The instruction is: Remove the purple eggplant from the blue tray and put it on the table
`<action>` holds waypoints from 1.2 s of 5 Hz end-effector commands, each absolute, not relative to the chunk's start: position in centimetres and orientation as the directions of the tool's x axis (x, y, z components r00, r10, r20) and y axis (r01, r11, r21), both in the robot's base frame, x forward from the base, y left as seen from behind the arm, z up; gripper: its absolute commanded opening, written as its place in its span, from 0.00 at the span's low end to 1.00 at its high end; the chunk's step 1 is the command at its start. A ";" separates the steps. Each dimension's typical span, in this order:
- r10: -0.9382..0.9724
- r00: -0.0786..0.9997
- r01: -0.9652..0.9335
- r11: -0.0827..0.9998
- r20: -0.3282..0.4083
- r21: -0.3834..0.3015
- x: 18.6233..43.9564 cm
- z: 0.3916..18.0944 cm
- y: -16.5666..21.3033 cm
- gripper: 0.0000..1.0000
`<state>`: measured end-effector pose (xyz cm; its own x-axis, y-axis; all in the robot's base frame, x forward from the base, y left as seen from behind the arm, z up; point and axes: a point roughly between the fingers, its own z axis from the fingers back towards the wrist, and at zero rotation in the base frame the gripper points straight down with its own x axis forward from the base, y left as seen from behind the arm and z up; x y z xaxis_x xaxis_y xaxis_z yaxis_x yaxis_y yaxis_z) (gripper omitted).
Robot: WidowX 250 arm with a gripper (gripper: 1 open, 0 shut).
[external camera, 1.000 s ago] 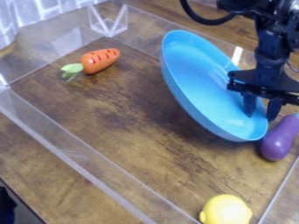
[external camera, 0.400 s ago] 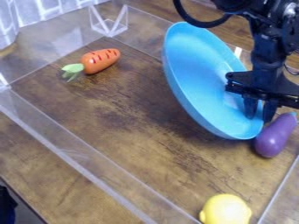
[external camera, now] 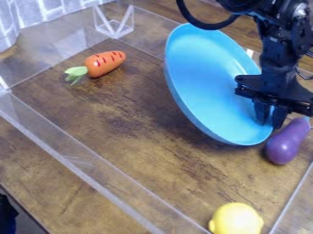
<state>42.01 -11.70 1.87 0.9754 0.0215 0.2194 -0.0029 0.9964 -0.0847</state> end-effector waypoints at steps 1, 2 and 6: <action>-0.013 0.983 0.026 0.997 0.183 -0.070 42.0 1.2 -10.7 0.00; -0.059 0.982 0.073 0.995 0.179 -0.069 42.4 1.7 -11.7 0.00; -0.186 0.970 0.197 0.979 0.156 -0.059 42.6 2.2 -15.0 0.00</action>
